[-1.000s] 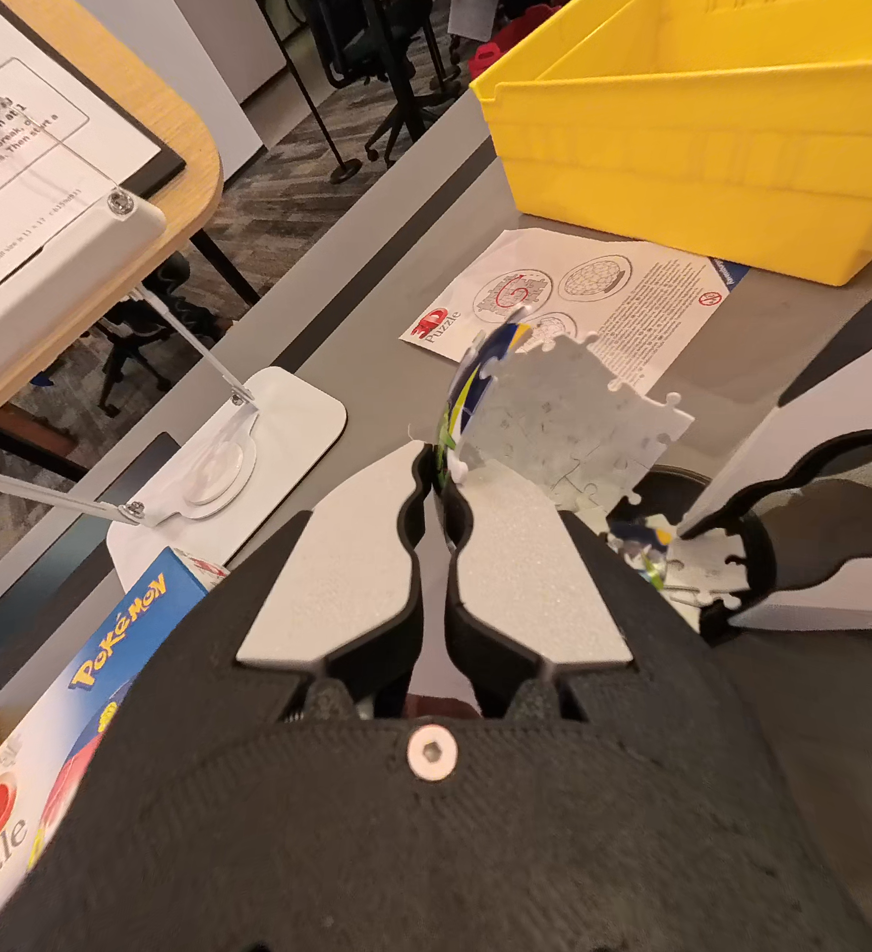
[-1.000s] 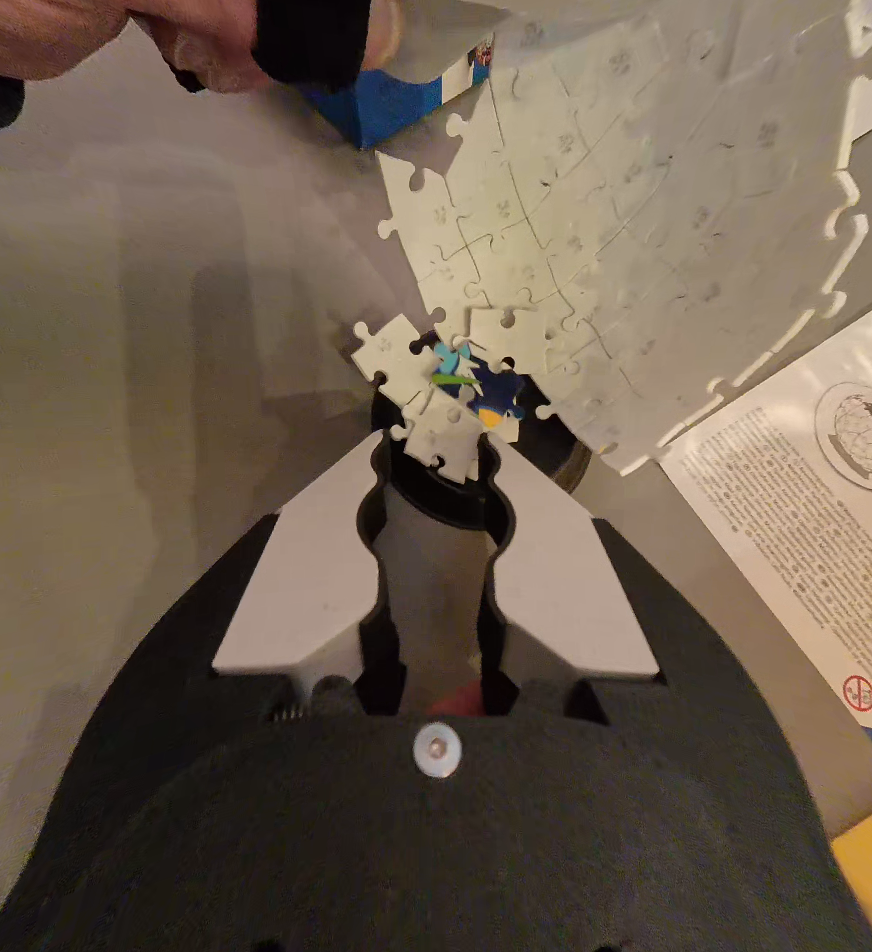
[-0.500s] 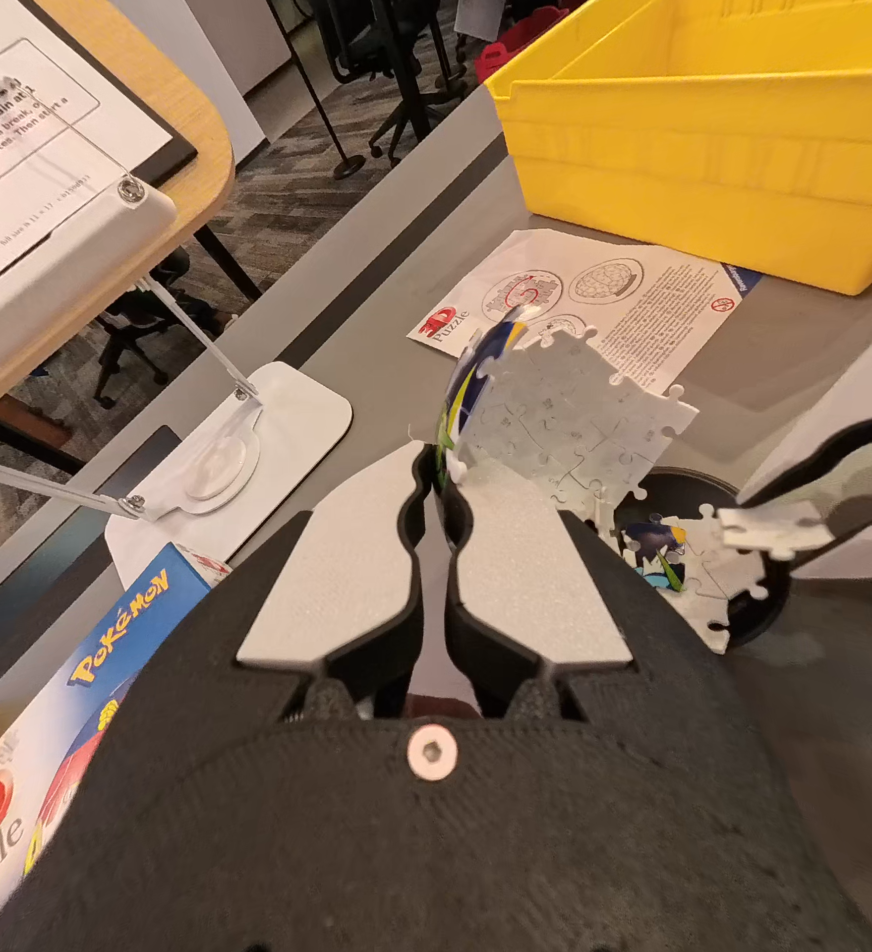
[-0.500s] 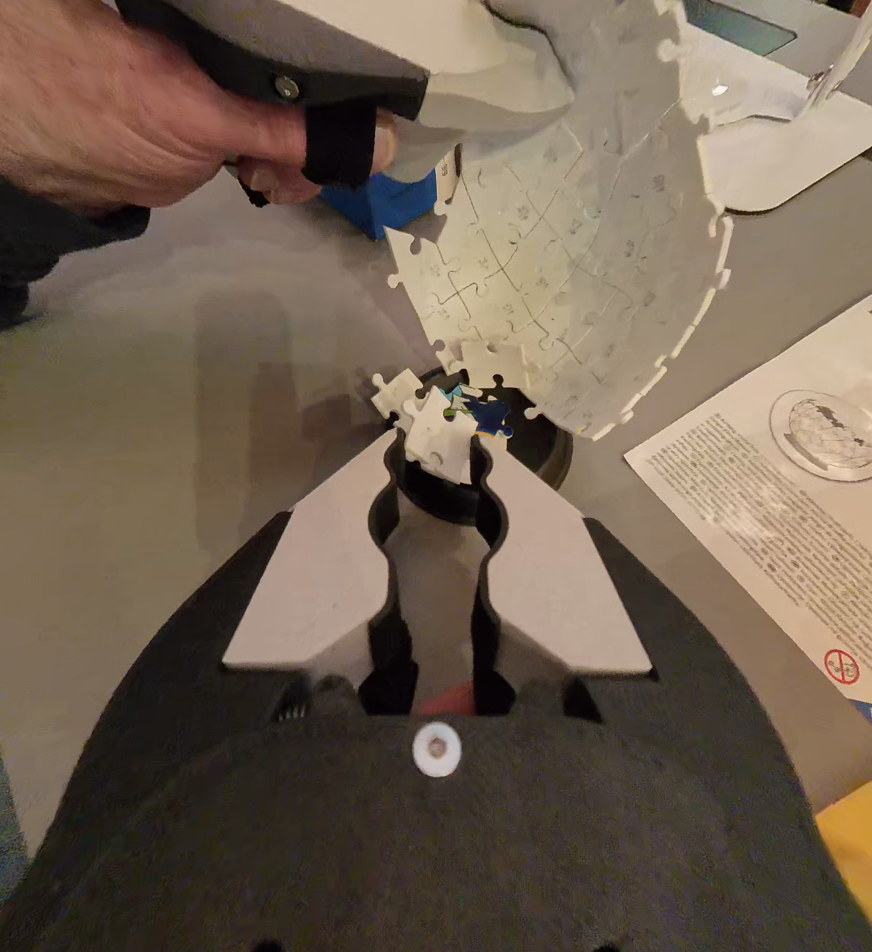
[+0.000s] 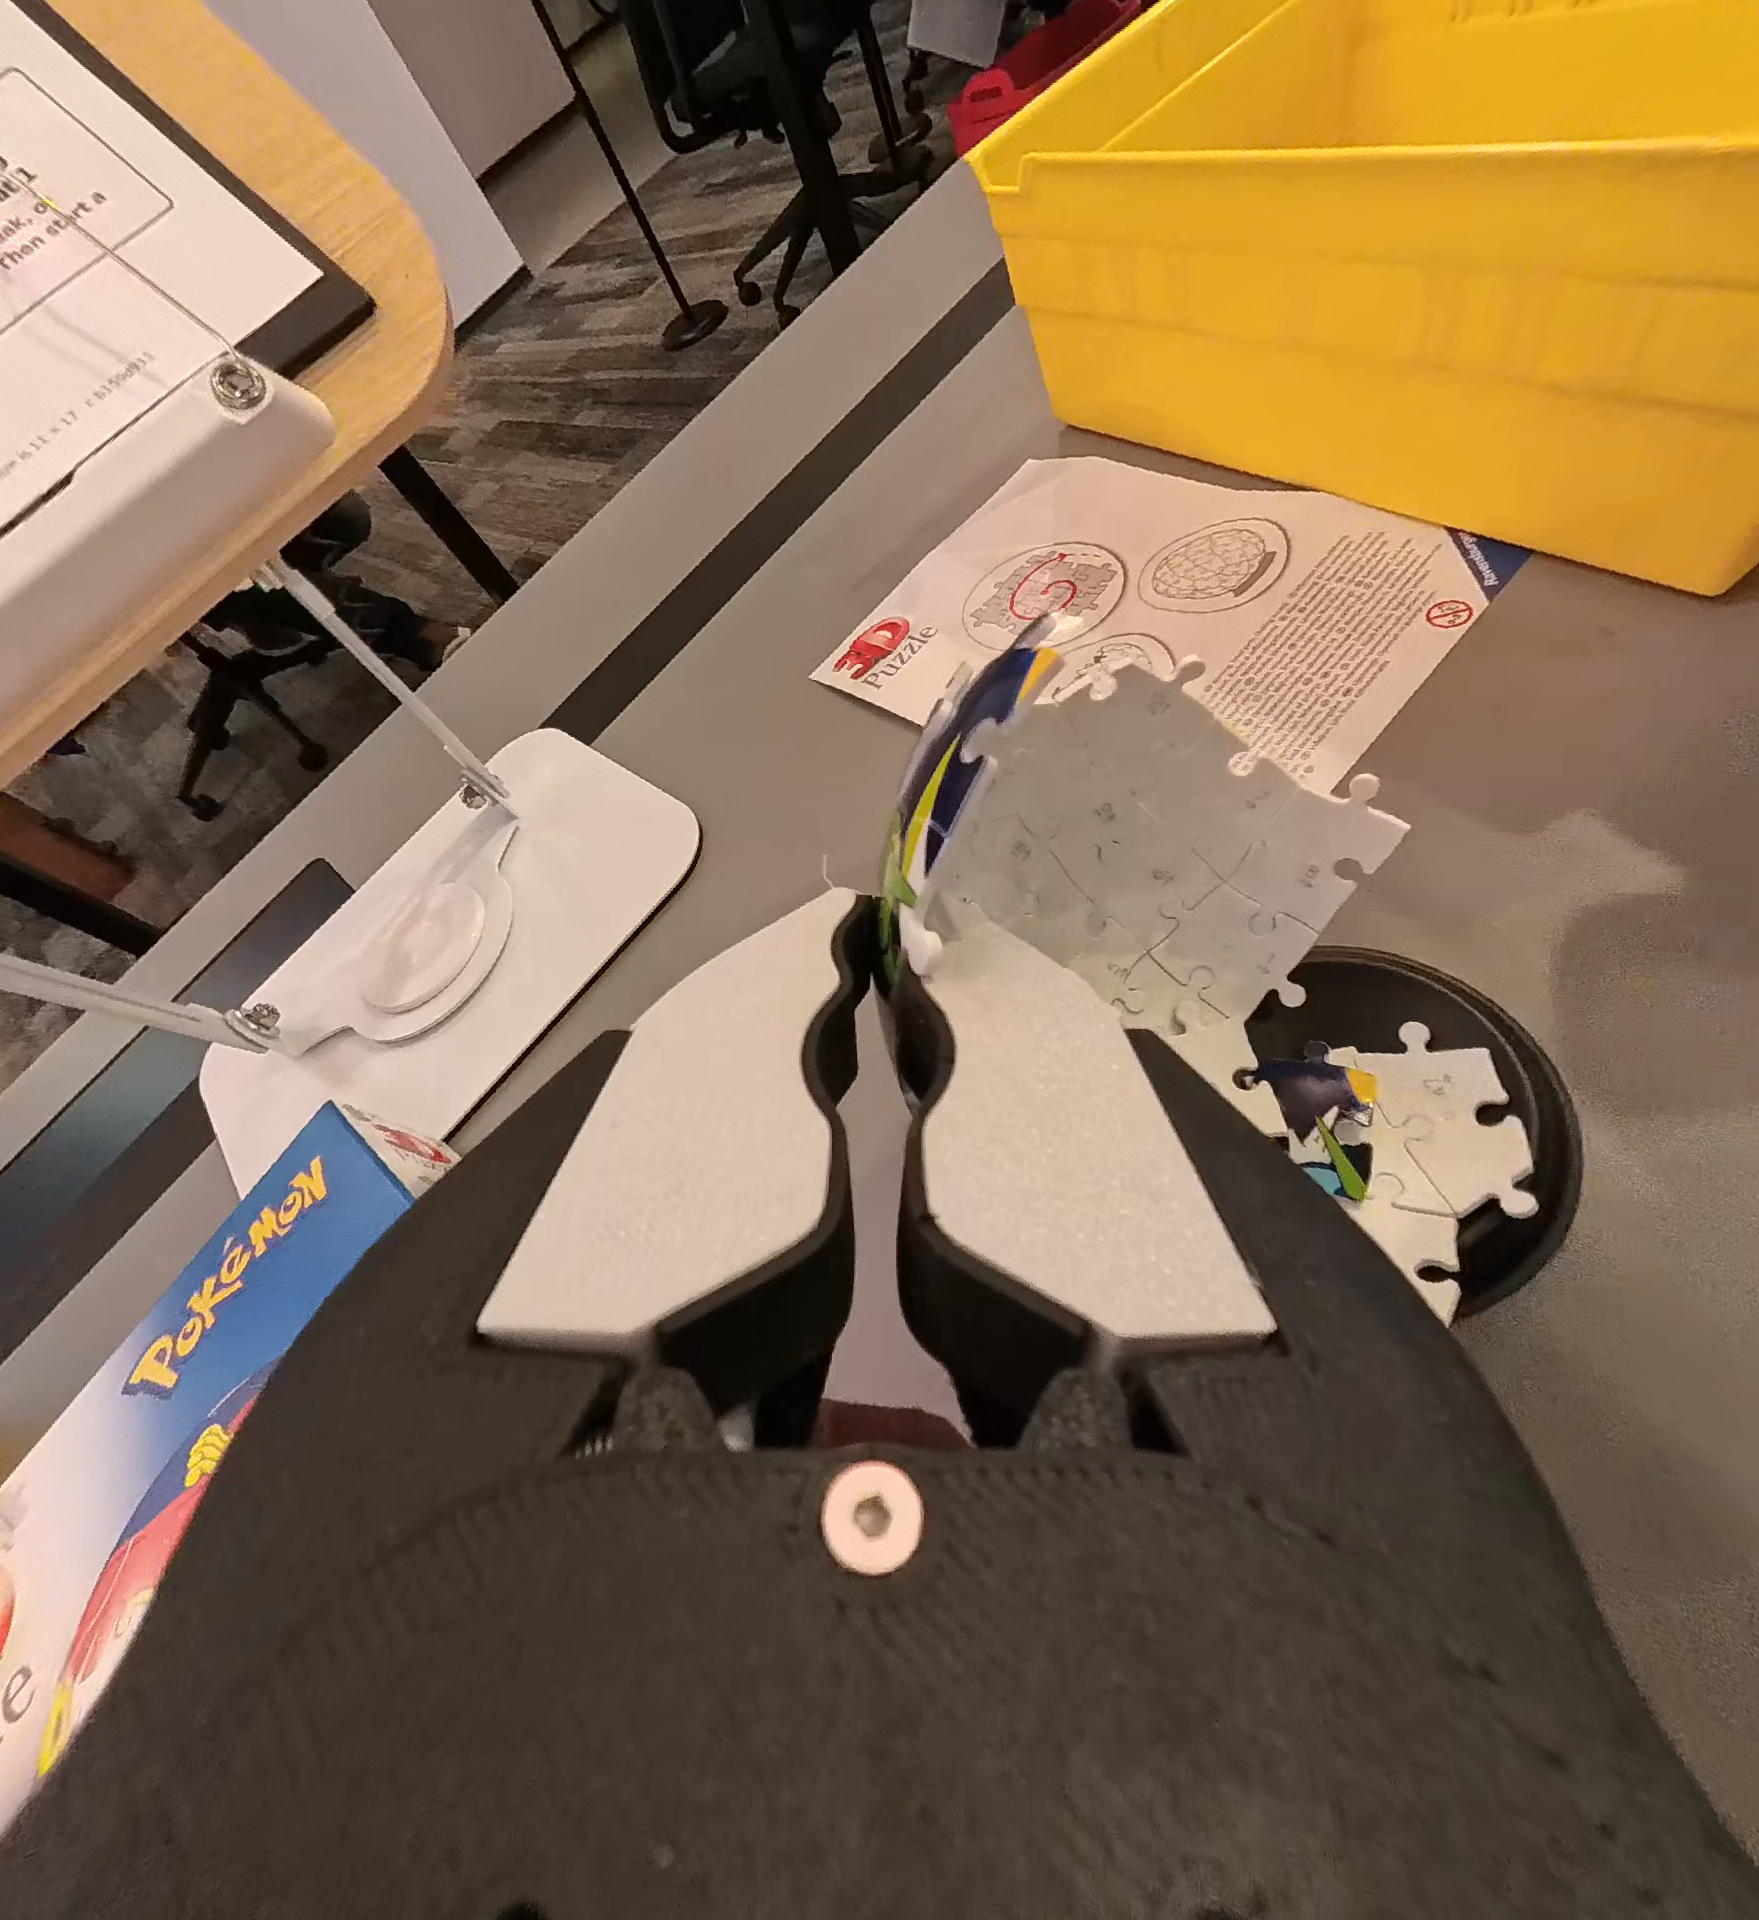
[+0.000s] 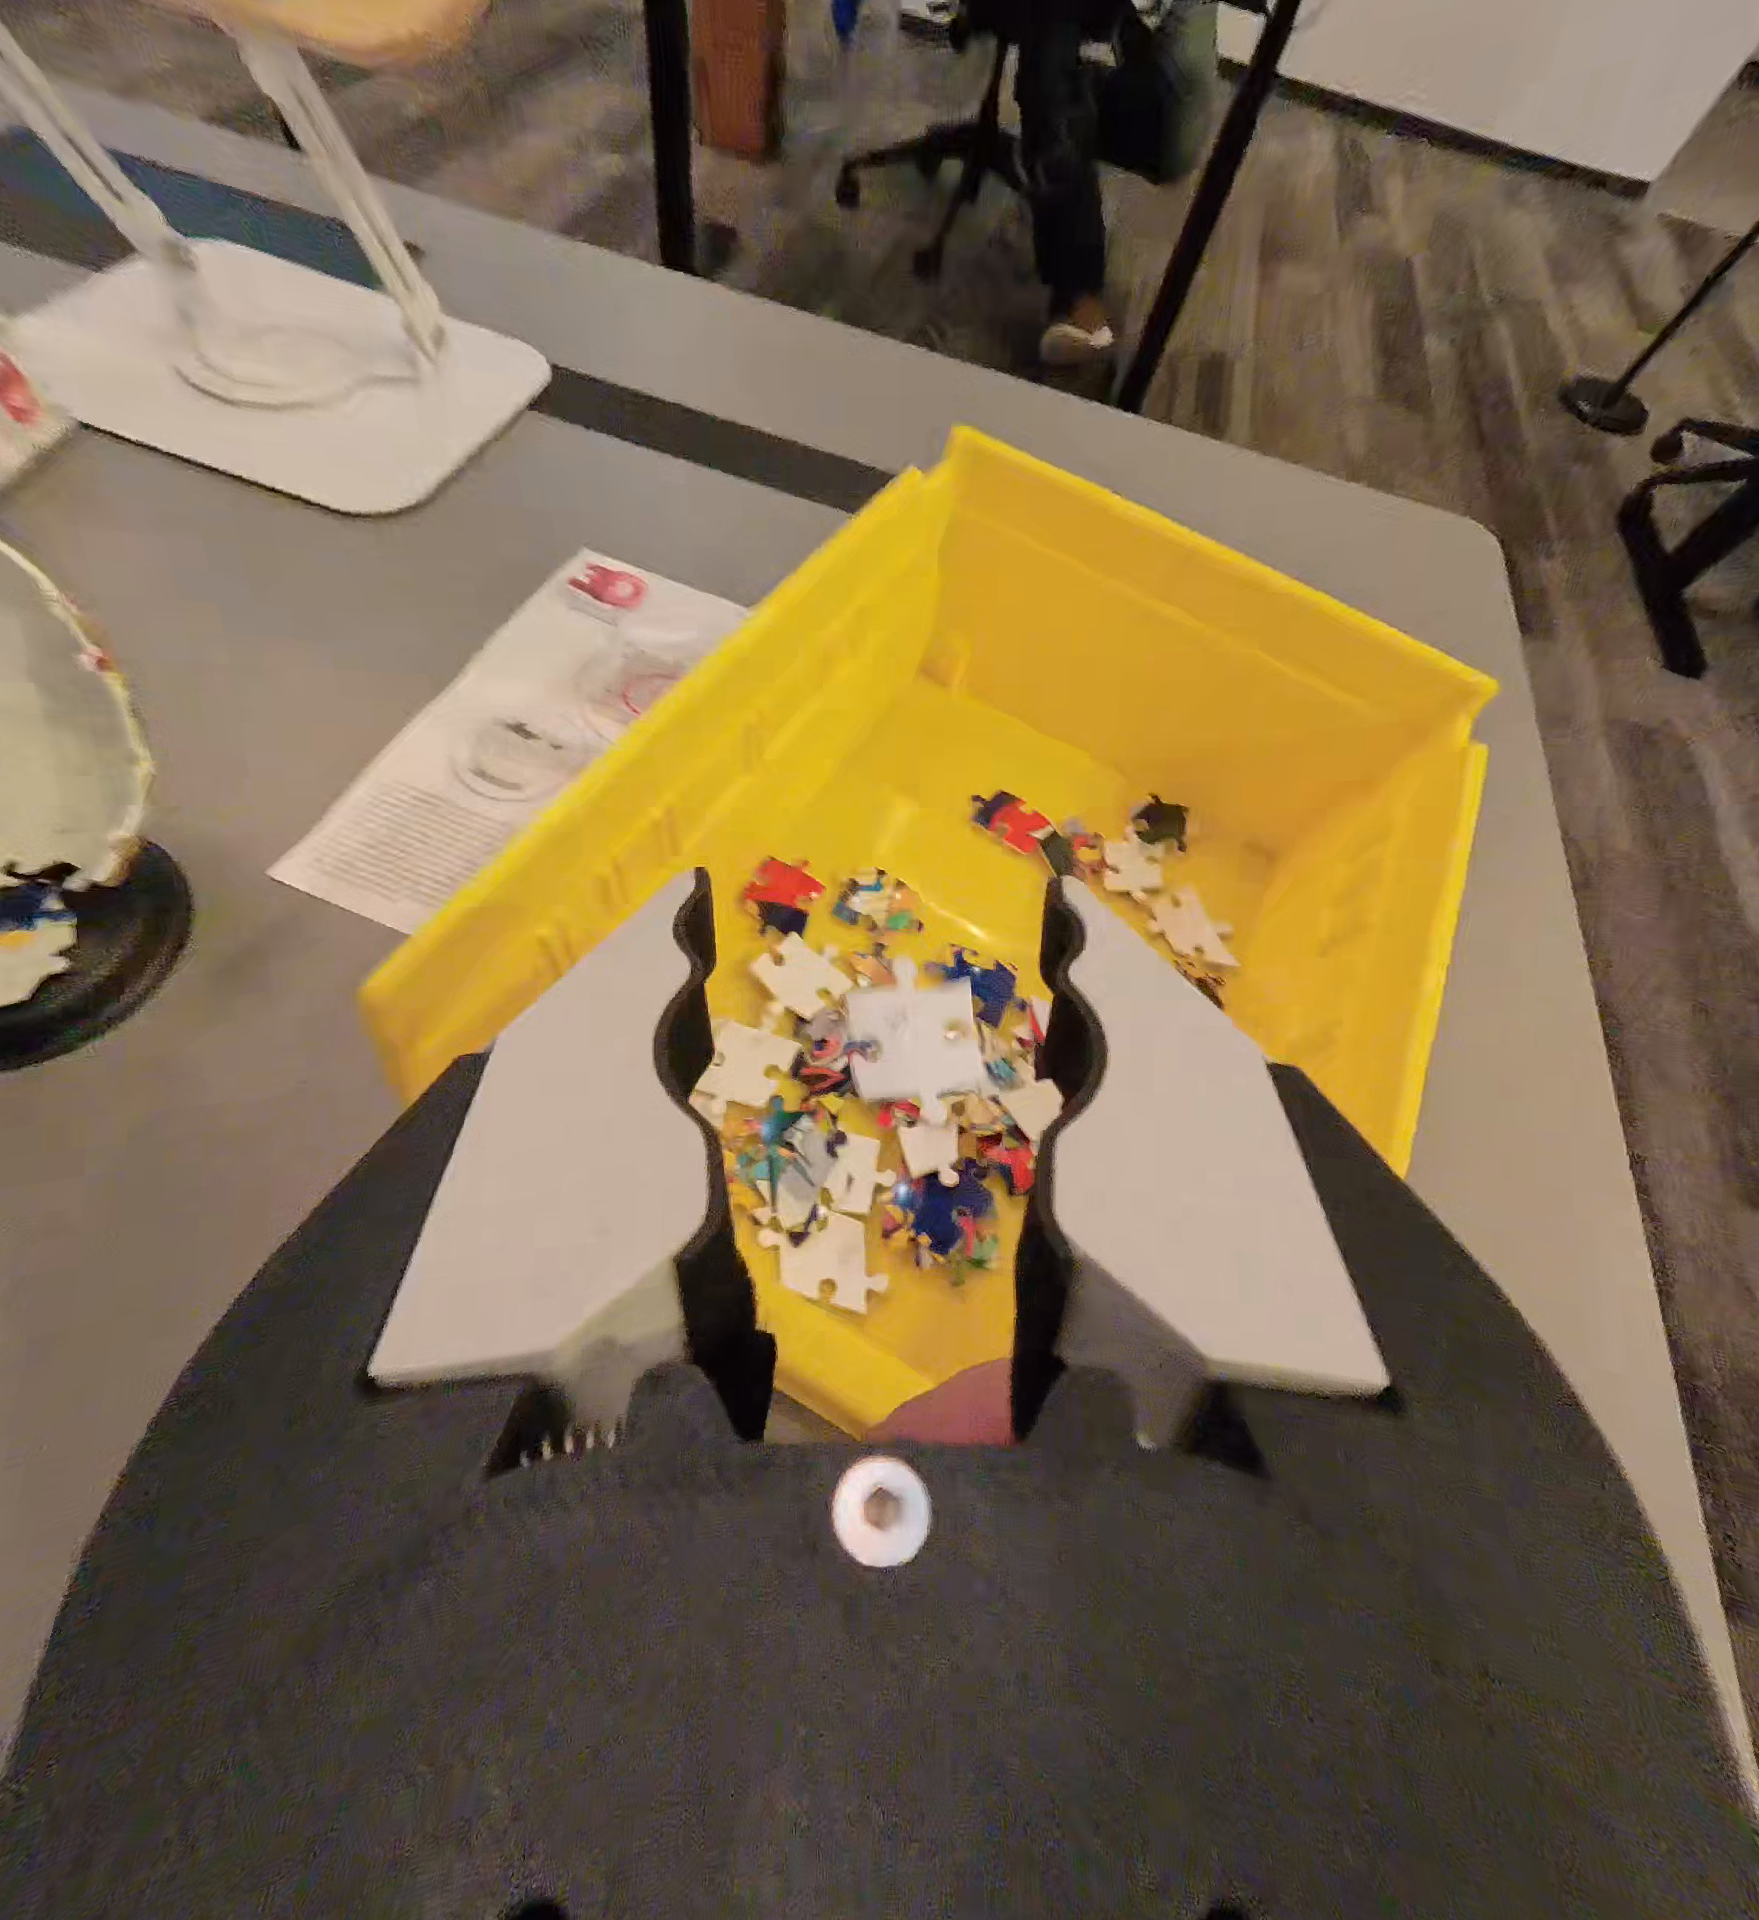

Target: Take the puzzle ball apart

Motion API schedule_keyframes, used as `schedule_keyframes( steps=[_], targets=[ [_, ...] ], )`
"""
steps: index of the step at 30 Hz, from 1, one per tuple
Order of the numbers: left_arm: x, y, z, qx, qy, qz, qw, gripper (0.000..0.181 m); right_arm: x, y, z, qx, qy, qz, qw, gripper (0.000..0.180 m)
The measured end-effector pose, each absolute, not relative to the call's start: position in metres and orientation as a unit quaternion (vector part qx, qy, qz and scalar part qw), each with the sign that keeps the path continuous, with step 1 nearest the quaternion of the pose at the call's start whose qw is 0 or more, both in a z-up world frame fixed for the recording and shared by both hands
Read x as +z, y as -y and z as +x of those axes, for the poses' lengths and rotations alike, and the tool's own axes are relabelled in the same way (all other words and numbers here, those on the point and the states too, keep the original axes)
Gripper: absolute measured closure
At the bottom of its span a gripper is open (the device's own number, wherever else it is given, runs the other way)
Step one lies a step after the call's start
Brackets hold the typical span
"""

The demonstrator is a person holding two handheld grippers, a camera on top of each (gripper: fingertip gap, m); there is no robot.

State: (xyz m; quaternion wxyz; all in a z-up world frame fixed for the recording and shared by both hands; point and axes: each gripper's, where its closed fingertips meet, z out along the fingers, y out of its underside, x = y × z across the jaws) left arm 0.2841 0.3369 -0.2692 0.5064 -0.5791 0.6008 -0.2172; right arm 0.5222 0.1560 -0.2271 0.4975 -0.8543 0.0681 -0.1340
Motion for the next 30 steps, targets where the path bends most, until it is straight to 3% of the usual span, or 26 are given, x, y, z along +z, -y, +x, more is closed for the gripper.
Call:
schedule_keyframes(
  steps=[2, 4, 8, 10, 14, 17, 21, 27, 30],
  targets=[
    [-0.269, -0.337, 0.283, -0.216, -0.6, -0.579, 0.507, 0.179, -0.226, -0.156, 0.52, -0.147, -0.06, -0.843, 0.514, 0.137],
    [-0.268, -0.338, 0.282, -0.215, -0.598, -0.581, 0.508, 0.179, -0.219, -0.159, 0.496, -0.13, -0.035, -0.836, 0.533, 0.141],
    [-0.269, -0.338, 0.281, -0.221, -0.597, -0.584, 0.503, 0.179, -0.2, -0.182, 0.374, 0.046, 0.092, -0.814, 0.572, 0.145],
    [-0.27, -0.337, 0.281, -0.22, -0.598, -0.585, 0.502, 0.179, -0.235, -0.2, 0.329, 0.041, 0.159, -0.841, 0.515, 0.134],
    [-0.27, -0.332, 0.282, -0.22, -0.597, -0.583, 0.504, 0.179, -0.303, -0.229, 0.267, 0.064, 0.236, -0.859, 0.45, 0.134],
    [-0.272, -0.33, 0.281, -0.22, -0.599, -0.583, 0.503, 0.179, -0.339, -0.24, 0.252, 0.044, 0.272, -0.869, 0.411, 0.135],
    [-0.273, -0.332, 0.281, -0.221, -0.597, -0.584, 0.504, 0.179, -0.357, -0.249, 0.247, 0.034, 0.28, -0.872, 0.4, 0.158],
    [-0.274, -0.333, 0.281, -0.226, -0.592, -0.587, 0.504, 0.179, -0.346, -0.25, 0.251, 0.043, 0.261, -0.862, 0.433, 0.179],
    [-0.275, -0.334, 0.281, -0.224, -0.592, -0.587, 0.504, 0.179, -0.342, -0.247, 0.25, 0.067, 0.257, -0.858, 0.439, 0.18]
  ],
)
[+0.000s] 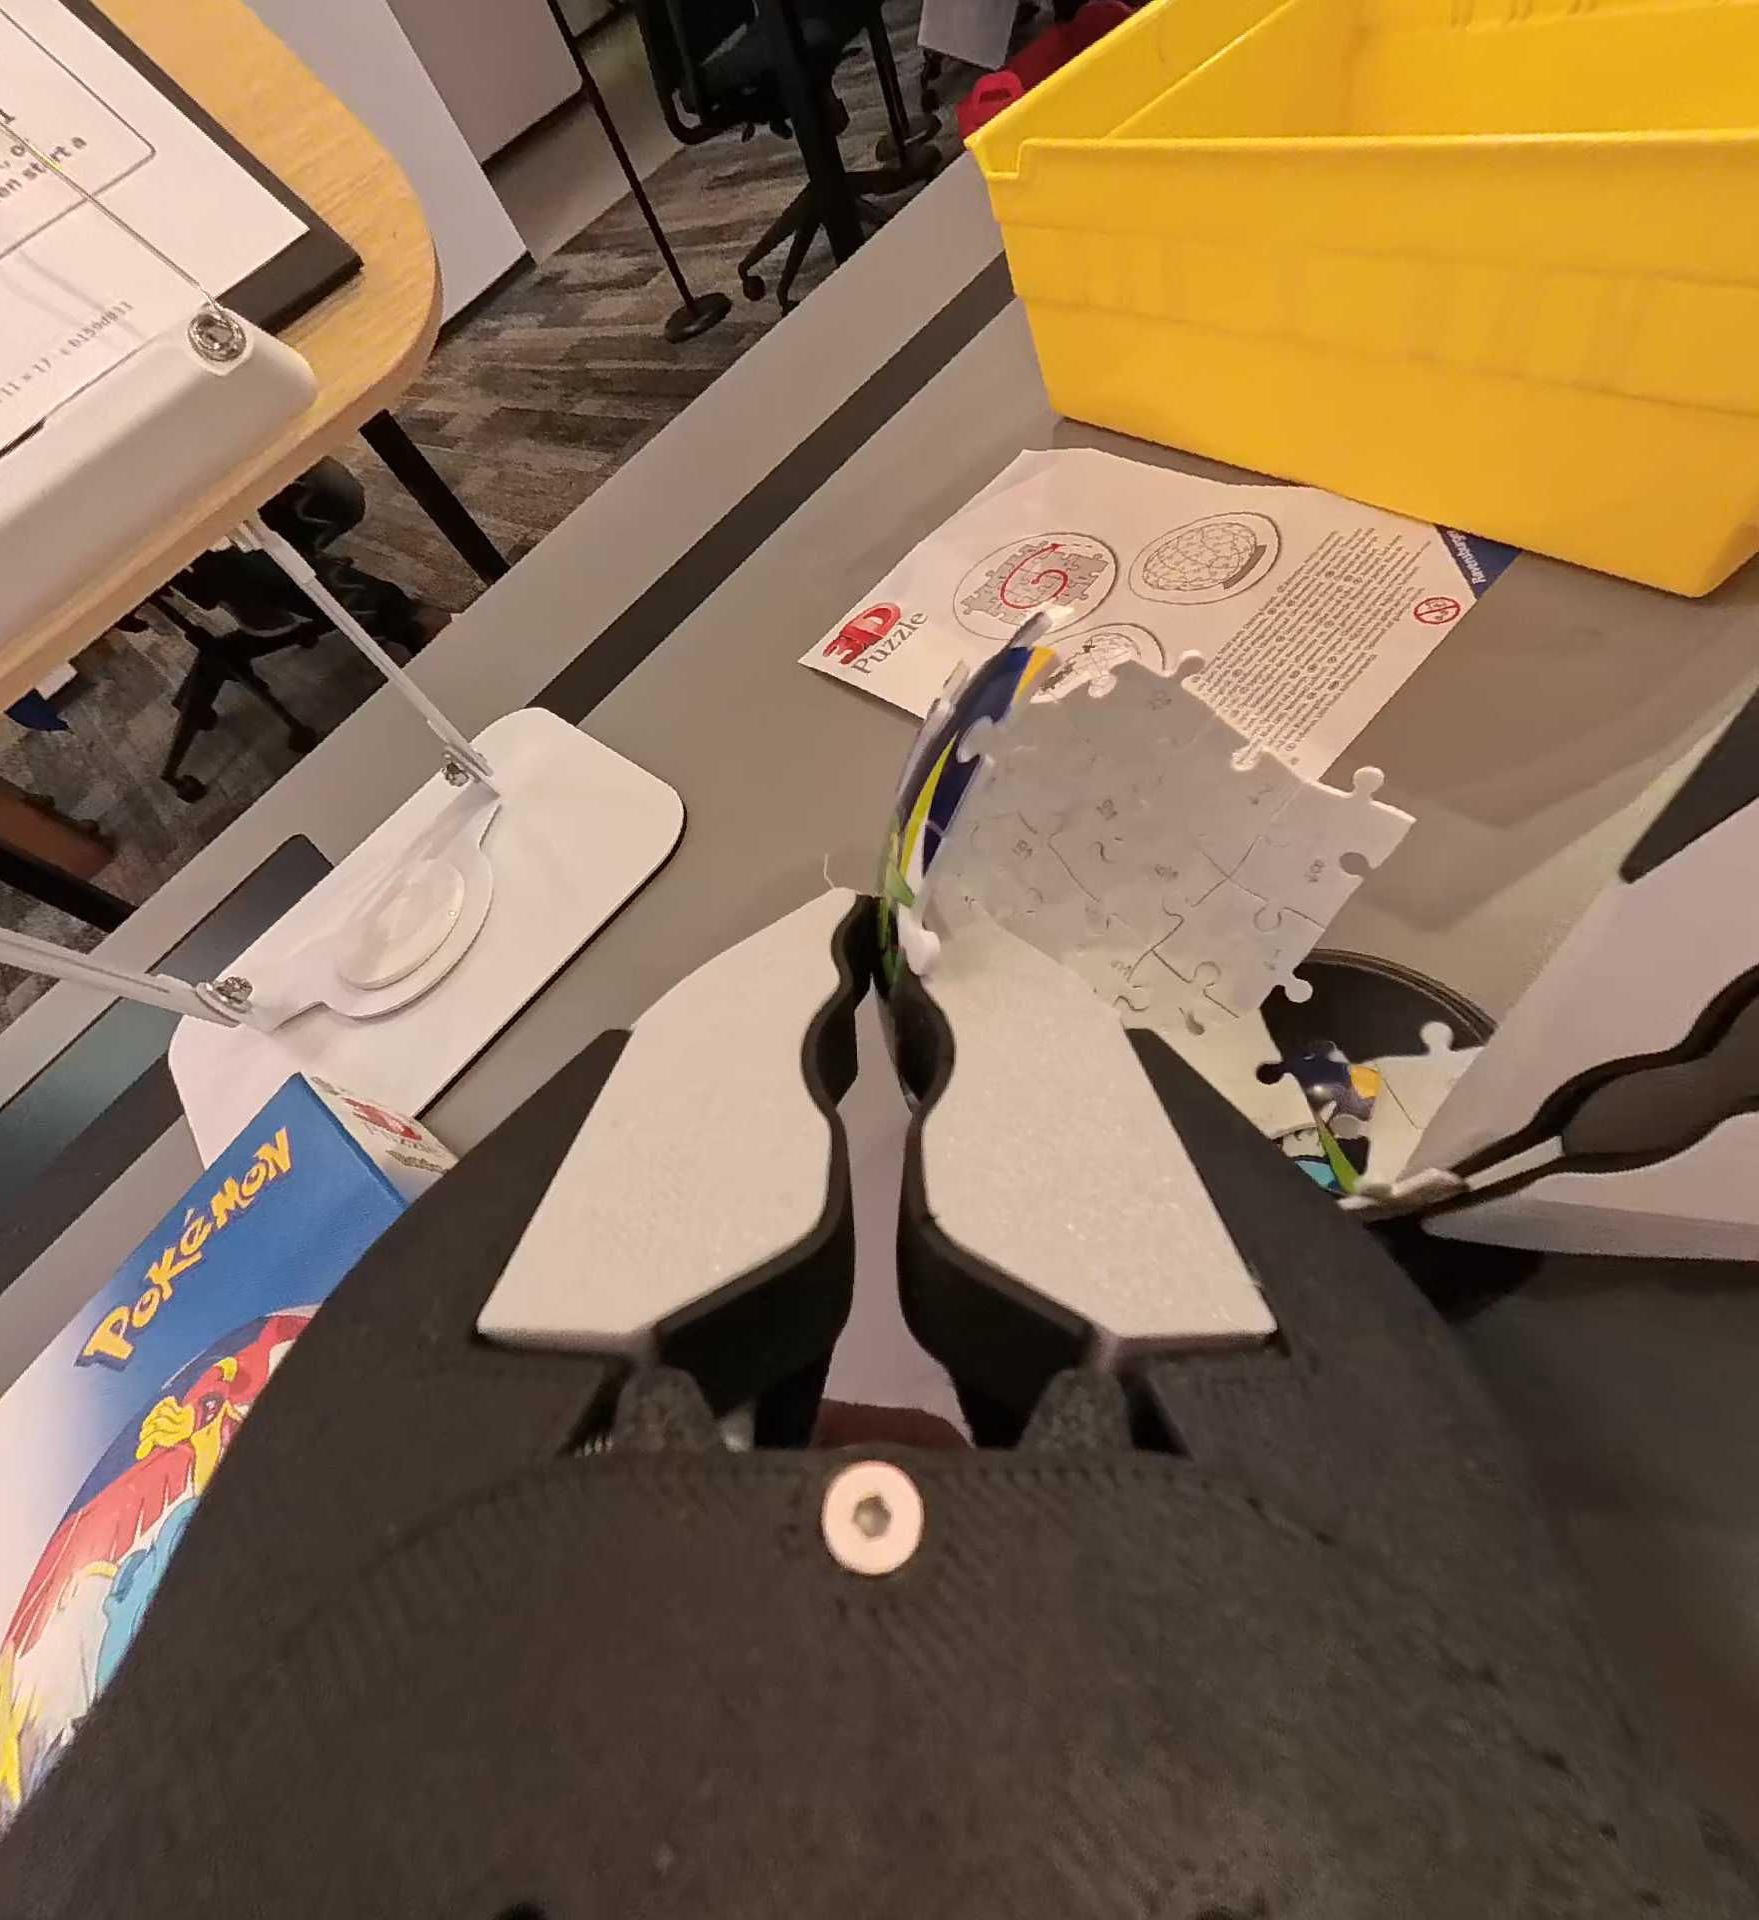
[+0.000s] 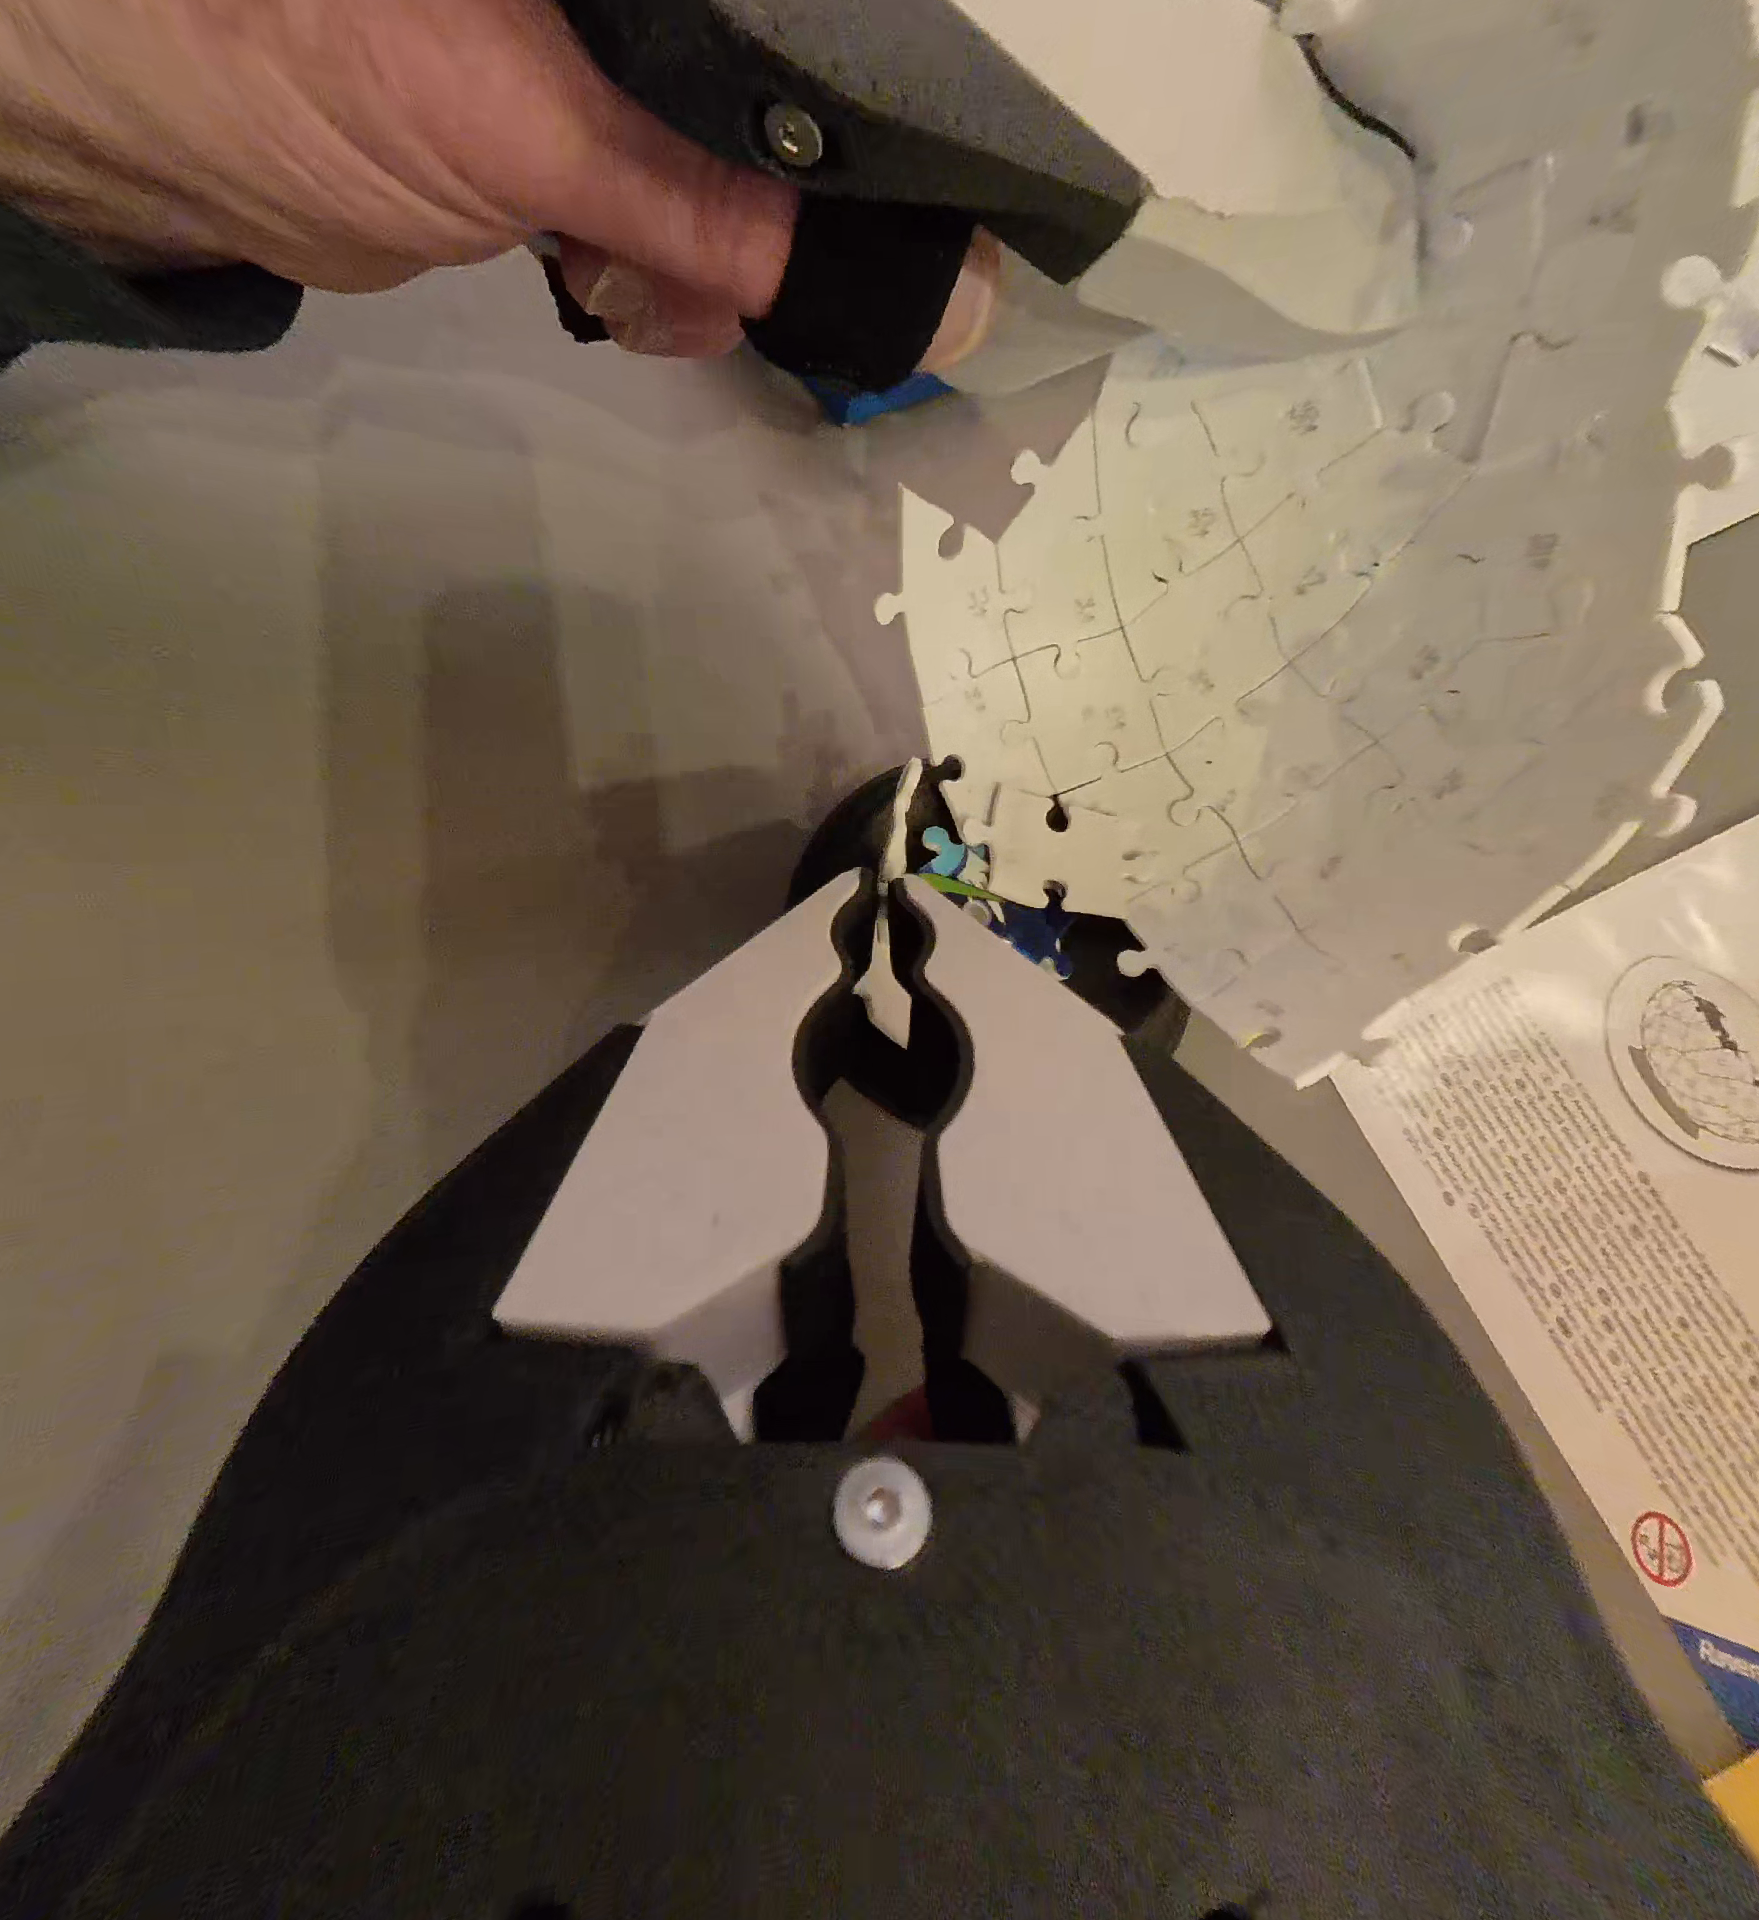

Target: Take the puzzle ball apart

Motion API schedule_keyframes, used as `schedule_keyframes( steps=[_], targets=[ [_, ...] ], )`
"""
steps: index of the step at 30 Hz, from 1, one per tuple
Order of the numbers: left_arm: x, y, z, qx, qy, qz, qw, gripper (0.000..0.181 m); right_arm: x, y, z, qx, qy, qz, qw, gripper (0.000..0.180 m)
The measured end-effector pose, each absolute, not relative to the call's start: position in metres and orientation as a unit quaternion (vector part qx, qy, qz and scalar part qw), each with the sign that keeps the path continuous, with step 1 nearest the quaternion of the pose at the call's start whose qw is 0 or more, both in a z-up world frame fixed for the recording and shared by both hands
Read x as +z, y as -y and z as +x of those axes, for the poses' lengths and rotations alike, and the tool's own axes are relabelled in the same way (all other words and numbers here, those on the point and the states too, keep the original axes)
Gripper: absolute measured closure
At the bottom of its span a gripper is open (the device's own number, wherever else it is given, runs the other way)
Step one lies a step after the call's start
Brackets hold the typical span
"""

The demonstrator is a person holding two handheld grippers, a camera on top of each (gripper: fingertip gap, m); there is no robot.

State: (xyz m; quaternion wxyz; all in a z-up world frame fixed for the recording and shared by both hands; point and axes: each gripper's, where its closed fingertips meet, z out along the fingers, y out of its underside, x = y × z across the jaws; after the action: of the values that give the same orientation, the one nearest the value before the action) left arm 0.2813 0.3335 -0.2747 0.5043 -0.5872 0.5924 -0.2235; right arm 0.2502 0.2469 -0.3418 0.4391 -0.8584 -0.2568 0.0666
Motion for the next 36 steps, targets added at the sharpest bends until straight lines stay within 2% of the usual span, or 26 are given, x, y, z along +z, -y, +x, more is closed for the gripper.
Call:
schedule_keyframes(
  steps=[6, 11, 15, 19, 22, 24, 26, 27, 28, 32, 34, 36],
  targets=[
    [-0.272, -0.336, 0.281, -0.224, -0.587, -0.591, 0.506, 0.179, -0.315, -0.247, 0.263, 0.197, 0.137, -0.843, 0.481, 0.18],
    [-0.273, -0.335, 0.282, -0.225, -0.588, -0.591, 0.505, 0.179, -0.324, -0.246, 0.264, 0.284, 0.062, -0.842, 0.455, 0.18],
    [-0.273, -0.337, 0.281, -0.224, -0.584, -0.593, 0.507, 0.179, -0.291, -0.24, 0.262, 0.322, 0.054, -0.801, 0.502, 0.18],
    [-0.272, -0.341, 0.279, -0.224, -0.581, -0.597, 0.507, 0.179, -0.249, -0.223, 0.305, 0.178, 0.08, -0.806, 0.559, 0.18],
    [-0.272, -0.343, 0.279, -0.225, -0.578, -0.598, 0.507, 0.179, -0.213, -0.2, 0.379, 0.035, 0.035, -0.802, 0.595, 0.18],
    [-0.272, -0.342, 0.279, -0.227, -0.578, -0.599, 0.505, 0.179, -0.207, -0.182, 0.44, -0.084, -0.011, -0.81, 0.581, 0.18],
    [-0.273, -0.34, 0.28, -0.226, -0.579, -0.599, 0.505, 0.179, -0.224, -0.166, 0.487, -0.163, -0.044, -0.834, 0.525, 0.146],
    [-0.273, -0.339, 0.281, -0.226, -0.58, -0.598, 0.505, 0.179, -0.234, -0.161, 0.499, -0.176, -0.05, -0.848, 0.498, 0.136],
    [-0.273, -0.338, 0.281, -0.226, -0.58, -0.598, 0.505, 0.179, -0.24, -0.158, 0.505, -0.187, -0.048, -0.852, 0.486, 0.134],
    [-0.273, -0.338, 0.281, -0.221, -0.582, -0.598, 0.505, 0.179, -0.235, -0.168, 0.458, -0.214, 0.038, -0.846, 0.487, 0.139],
    [-0.274, -0.339, 0.281, -0.222, -0.582, -0.6, 0.502, 0.179, -0.247, -0.187, 0.384, -0.12, 0.132, -0.851, 0.494, 0.153],
    [-0.275, -0.338, 0.282, -0.227, -0.582, -0.603, 0.496, 0.179, -0.27, -0.204, 0.316, -0.02, 0.194, -0.854, 0.481, 0.153]
  ],
)
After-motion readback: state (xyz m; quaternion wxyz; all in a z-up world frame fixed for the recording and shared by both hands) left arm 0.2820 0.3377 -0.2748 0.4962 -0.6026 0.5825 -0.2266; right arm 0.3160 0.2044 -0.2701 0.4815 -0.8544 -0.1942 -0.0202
